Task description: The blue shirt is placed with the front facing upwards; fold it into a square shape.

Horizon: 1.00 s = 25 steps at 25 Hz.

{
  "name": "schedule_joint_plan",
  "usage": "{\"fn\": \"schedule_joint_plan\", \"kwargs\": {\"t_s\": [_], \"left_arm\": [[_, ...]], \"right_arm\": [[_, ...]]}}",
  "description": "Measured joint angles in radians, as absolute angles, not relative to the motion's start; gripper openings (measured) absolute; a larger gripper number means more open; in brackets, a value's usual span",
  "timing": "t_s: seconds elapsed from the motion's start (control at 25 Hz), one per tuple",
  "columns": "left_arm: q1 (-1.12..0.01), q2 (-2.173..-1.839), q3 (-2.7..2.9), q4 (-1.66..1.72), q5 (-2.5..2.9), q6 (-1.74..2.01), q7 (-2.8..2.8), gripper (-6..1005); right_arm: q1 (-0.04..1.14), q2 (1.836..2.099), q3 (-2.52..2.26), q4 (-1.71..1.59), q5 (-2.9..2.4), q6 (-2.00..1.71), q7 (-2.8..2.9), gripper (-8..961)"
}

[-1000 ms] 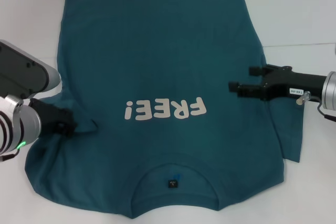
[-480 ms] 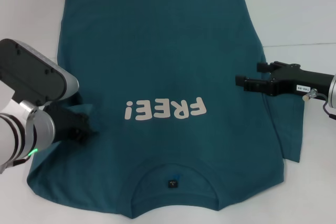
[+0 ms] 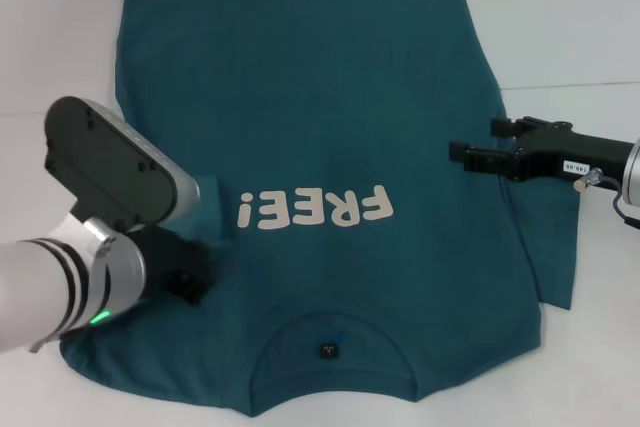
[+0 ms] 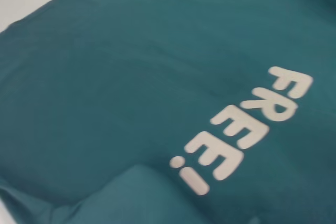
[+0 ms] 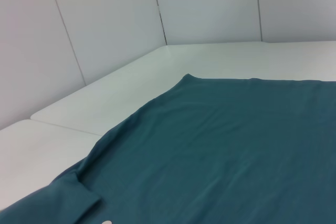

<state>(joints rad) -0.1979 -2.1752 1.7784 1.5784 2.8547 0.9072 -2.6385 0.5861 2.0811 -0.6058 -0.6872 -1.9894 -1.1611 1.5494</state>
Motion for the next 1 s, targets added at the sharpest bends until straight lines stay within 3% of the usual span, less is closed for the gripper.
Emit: {"fn": "schedule_joint_plan", "kwargs": {"t_s": [1.0], "left_arm": [[-0.190,-2.173,1.736,1.536,2.855,0.955,-2.650,8]], "right_arm": [[0.583,2.083,-0.615,-0.686,-1.988,-1.169,1.572,911]]}}
